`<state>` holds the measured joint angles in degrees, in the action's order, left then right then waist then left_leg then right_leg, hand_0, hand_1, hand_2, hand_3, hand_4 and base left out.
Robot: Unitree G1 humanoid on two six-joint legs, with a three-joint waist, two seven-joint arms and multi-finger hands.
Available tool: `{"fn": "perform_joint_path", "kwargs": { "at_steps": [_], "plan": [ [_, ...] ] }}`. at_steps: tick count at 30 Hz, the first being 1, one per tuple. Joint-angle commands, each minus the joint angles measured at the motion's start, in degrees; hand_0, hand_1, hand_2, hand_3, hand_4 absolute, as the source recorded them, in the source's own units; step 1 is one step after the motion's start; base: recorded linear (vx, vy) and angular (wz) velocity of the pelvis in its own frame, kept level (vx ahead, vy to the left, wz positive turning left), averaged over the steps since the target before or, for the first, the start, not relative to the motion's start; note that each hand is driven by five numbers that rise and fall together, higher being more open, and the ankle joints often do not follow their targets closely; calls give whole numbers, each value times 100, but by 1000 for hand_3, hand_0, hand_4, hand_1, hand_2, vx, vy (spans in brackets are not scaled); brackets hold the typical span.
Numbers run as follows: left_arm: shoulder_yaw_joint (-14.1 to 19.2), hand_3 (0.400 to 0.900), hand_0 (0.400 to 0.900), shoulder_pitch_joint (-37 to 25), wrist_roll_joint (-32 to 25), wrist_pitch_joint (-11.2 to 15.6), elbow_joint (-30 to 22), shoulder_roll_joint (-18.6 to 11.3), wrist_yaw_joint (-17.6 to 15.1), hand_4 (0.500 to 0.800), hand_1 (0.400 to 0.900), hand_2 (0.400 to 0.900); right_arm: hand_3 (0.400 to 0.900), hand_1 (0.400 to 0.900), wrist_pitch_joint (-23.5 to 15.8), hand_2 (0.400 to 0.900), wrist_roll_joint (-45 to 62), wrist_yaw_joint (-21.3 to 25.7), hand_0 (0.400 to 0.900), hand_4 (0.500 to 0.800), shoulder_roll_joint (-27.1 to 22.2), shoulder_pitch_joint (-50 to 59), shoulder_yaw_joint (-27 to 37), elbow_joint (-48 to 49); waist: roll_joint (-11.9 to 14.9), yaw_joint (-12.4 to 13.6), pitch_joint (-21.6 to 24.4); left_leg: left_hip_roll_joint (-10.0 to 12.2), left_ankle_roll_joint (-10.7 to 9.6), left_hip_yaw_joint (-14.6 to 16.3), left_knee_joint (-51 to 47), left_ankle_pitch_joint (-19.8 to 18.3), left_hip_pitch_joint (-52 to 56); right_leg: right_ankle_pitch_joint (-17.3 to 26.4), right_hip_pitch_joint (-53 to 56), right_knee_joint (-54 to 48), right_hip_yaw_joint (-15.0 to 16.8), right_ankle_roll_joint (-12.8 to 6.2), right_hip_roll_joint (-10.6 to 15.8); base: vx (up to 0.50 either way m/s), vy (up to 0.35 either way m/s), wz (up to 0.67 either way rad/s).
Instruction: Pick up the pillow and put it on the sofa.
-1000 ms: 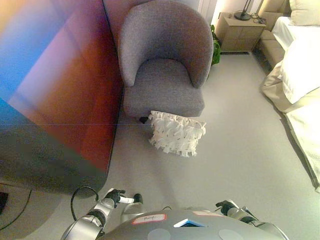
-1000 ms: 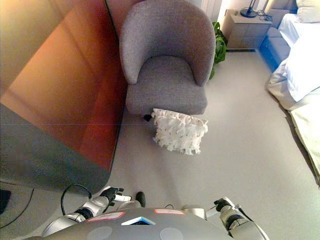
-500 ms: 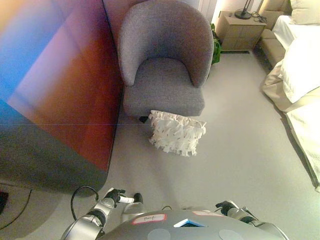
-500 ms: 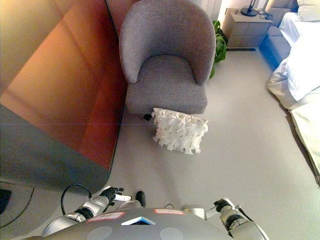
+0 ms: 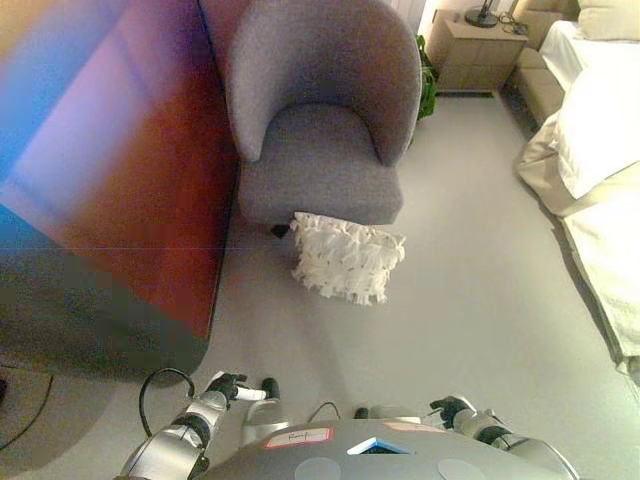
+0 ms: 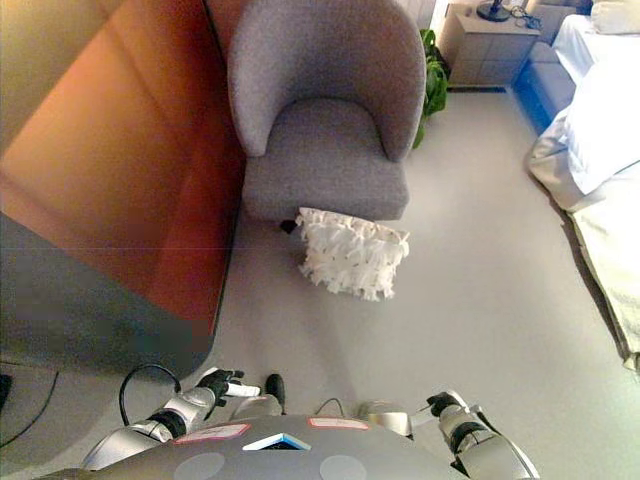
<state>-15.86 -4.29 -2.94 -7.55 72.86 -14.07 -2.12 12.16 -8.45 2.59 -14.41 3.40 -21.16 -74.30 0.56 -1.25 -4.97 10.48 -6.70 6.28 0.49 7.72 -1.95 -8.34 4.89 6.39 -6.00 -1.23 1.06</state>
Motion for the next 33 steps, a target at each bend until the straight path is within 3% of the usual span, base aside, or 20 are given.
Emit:
{"fn": "perform_joint_path", "kwargs": {
  "at_steps": [1,3,5,7,10,13,16,18,19,21,22,23,26,28,30,32,33],
  "plan": [
    [234,900,900,66,-382,-74,204,-90,-125,800,900,900,900,900,49,900,-75,-64,900,800,-200,378,-6,-148,455,39,-332,3,545,-134,2245,-1000,-58,453,-352,70,276,-6,202,195,-223,-57],
    [379,900,900,142,-444,-62,228,-87,-55,800,900,900,900,900,89,900,-104,-236,900,800,-233,312,-64,-142,388,261,-467,-479,602,-357,2415,-869,-680,336,-143,144,473,5,58,281,-177,-75],
    [394,900,900,176,-400,-61,230,-94,-32,800,900,900,900,900,2,900,-171,-298,900,800,-241,271,-28,-180,258,372,-565,-535,479,-227,2053,-566,-911,208,134,47,464,22,-91,326,-63,-48],
    [337,900,900,227,-404,-88,243,-90,-12,800,900,900,900,900,-26,900,-252,-320,900,800,-240,270,-9,-228,39,575,-598,-741,280,-109,1088,-14,-1280,81,602,-175,535,20,-297,507,36,-59],
    [273,900,900,393,-480,-47,318,-28,2,800,900,900,900,900,33,900,-317,-299,900,800,-266,286,-27,-303,-46,888,-572,-952,144,-257,-375,417,-1568,-92,1195,-453,827,17,-323,572,72,-68],
    [271,900,900,507,-524,-12,372,63,27,800,900,900,900,900,117,900,-332,-277,900,800,-290,288,-39,-325,-105,976,-534,-883,67,-158,-527,487,-1780,-352,1380,-423,884,72,-309,525,118,-36],
    [263,900,900,565,-676,-12,410,194,-23,800,900,900,900,900,226,900,-466,-258,900,800,-229,261,-8,-399,-182,949,-476,-700,105,139,-412,418,-1697,-708,1473,-124,801,35,-234,581,192,-15],
    [313,900,900,533,-802,-113,385,222,-71,800,900,900,900,900,265,900,-463,-191,900,800,-167,235,49,-416,-143,920,-427,-657,323,504,-331,54,-1616,-830,1514,180,678,-65,-96,587,204,-7],
    [349,900,900,508,-830,-137,409,199,-93,800,900,900,900,900,245,900,-433,-149,900,800,-122,227,102,-435,-106,930,-371,-653,365,523,-198,74,-1600,-864,1566,336,654,-124,-28,554,149,6],
    [448,900,900,462,-714,-117,426,92,-102,800,900,900,900,900,219,900,-237,-85,900,800,-37,176,253,-403,105,946,-286,-851,572,456,531,-52,-1688,-571,1643,702,552,-341,207,506,85,10],
    [496,900,900,459,-656,-89,437,66,-84,800,900,900,900,900,156,900,-242,-126,900,800,-27,148,310,-385,173,1007,-223,-915,679,386,603,-132,-1693,-216,1627,878,539,-473,306,509,115,12],
    [510,900,900,423,-581,-127,419,10,-32,800,900,900,900,900,21,900,-268,-263,900,800,12,113,380,-361,285,1004,-132,-1039,842,440,504,-232,-1501,390,1495,1385,357,-738,479,460,148,12],
    [452,900,900,350,-412,-203,401,-80,-33,800,900,900,900,900,-63,900,-106,-358,900,800,35,51,448,-201,131,973,-2,-1119,971,262,161,-365,-980,1264,794,2702,151,-827,647,471,200,21],
    [407,900,900,305,-385,-273,360,-156,-16,800,900,900,900,900,-61,900,26,-376,900,800,23,57,377,-87,54,821,-20,-1167,970,264,-97,-399,-575,1170,107,3030,-75,-778,842,397,178,26],
    [361,900,900,211,-445,-320,348,-223,32,800,900,900,900,900,44,900,52,-291,900,800,35,90,323,-15,-16,670,-56,-1165,937,294,-329,-405,-249,985,-404,2647,-290,-706,951,308,55,35],
    [289,900,900,93,-444,-343,344,-241,-11,800,900,900,900,900,26,900,17,-217,900,800,38,118,296,-33,-107,518,-96,-1089,863,231,-502,-431,12,852,-875,1910,-444,-617,851,216,-104,56],
    [225,900,900,34,-454,-350,344,-261,-33,800,900,900,900,900,-62,900,87,-146,900,800,48,93,279,-49,-84,383,-182,-1120,820,57,-549,-489,164,853,-1082,1403,-459,-602,804,187,-162,68]
  ]
}}
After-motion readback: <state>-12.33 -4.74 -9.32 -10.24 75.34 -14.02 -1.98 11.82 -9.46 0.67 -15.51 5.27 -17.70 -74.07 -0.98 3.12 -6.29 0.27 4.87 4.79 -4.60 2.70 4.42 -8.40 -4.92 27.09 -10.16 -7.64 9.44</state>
